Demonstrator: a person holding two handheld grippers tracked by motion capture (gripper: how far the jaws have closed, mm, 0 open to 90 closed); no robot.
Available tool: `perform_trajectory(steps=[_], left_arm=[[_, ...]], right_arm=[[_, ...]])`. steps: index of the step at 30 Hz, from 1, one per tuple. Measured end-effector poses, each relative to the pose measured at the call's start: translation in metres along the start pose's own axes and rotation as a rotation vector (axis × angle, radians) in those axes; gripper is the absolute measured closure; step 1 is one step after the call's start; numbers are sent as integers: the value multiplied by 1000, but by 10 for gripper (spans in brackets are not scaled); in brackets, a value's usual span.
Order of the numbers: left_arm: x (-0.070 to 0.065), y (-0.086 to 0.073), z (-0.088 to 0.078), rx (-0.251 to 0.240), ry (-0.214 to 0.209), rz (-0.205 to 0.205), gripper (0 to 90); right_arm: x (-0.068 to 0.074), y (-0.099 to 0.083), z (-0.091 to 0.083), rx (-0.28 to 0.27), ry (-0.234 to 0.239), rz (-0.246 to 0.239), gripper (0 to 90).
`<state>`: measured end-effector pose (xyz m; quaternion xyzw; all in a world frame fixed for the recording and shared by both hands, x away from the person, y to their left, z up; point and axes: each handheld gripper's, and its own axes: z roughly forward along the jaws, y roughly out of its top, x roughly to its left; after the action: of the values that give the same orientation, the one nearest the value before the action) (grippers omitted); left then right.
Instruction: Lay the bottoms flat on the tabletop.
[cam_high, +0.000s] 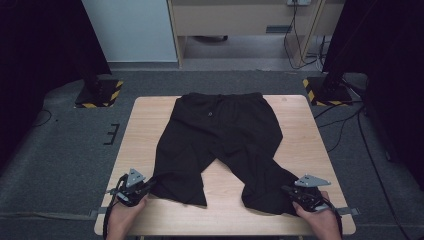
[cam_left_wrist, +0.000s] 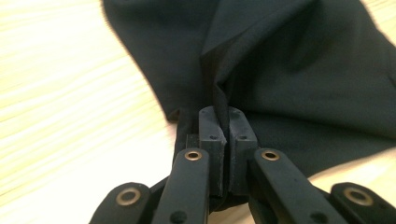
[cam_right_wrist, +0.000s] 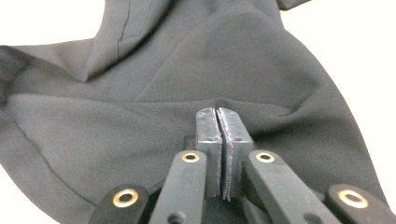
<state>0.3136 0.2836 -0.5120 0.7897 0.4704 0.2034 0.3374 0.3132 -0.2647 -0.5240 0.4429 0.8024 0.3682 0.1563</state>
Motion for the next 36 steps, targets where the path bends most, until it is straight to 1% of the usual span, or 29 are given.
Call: perform_trajectory(steps=[1, 3, 5, 6, 8, 10, 12, 13, 14, 15, 16, 17, 18, 19, 20, 21, 22, 23, 25, 26, 28, 29, 30, 31, 33, 35, 36], left_arm=[[3, -1, 0, 7, 11, -5, 870], [10, -4, -1, 9, 24, -23, 869], [13, -6, -2, 5, 32, -36, 865], [14, -6, -3, 5, 38, -35, 862], [15, -6, -4, 5, 53, -31, 852], [19, -7, -6, -5, 73, -53, 831], [22, -9, -7, -33, 78, -76, 762], [25, -10, -8, -55, 74, -91, 723], [26, -11, -8, -67, 67, -99, 693], [26, -11, -8, -84, 66, -94, 671], [26, -10, -9, -93, 68, -91, 634], [24, -8, -10, -114, 68, -91, 600], [22, -6, -11, -136, 63, -96, 534], [20, -4, -12, -154, 58, -84, 488], [16, -2, -11, -162, 53, -68, 456], [13, -1, -10, -161, 50, -58, 411], [10, 0, -8, -153, 48, -46, 384], [8, 0, -6, -141, 49, -34, 364], [6, 0, -1, -121, 50, -20, 360], [6, 0, 1, -113, 50, -17, 360], [8, -1, 4, -95, 43, -26, 369], [9, -2, 6, -86, 35, -34, 388], [10, -3, 7, -81, 31, -43, 405], [11, -4, 9, -74, 27, -53, 414], [12, -6, 12, -50, 25, -52, 437], [11, -7, 15, -26, 29, -41, 448], [11, -7, 16, -16, 30, -38, 458]], right_arm=[[-1, 1, -1, -12, 2, 5, 847], [-3, 6, -4, -50, 2, 15, 762], [-7, 15, -6, -83, -18, 27, 674], [-10, 19, -6, -90, -24, 39, 620], [-17, 28, -4, -101, -41, 45, 569], [-25, 36, 2, -105, -42, 65, 501], [-31, 39, 10, -89, -37, 76, 466], [-33, 40, 13, -86, -39, 86, 462], [-34, 39, 18, -77, -31, 87, 483], [-34, 39, 21, -72, -21, 83, 482], [-34, 37, 25, -65, -19, 80, 466], [-33, 36, 27, -58, -22, 82, 442], [-33, 34, 31, -50, -28, 88, 401], [-33, 32, 33, -42, -32, 96, 382], [-34, 30, 34, -36, -38, 93, 410], [-34, 27, 35, -26, -38, 88, 474], [-34, 25, 35, -25, -45, 77, 539], [-33, 24, 33, -28, -50, 69, 637], [-32, 23, 29, -22, -43, 80, 794], [-32, 22, 26, -17, -42, 66, 839], [-31, 21, 20, -25, -30, 68, 870], [-31, 20, 17, -21, -25, 68, 872], [-32, 18, 14, -18, -22, 58, 874], [-32, 17, 10, -23, -24, 61, 873], [-36, 15, 1, -32, -27, 76, 873], [-41, 12, -8, -36, -41, 82, 872], [-42, 11, -13, -36, -46, 96, 872]])
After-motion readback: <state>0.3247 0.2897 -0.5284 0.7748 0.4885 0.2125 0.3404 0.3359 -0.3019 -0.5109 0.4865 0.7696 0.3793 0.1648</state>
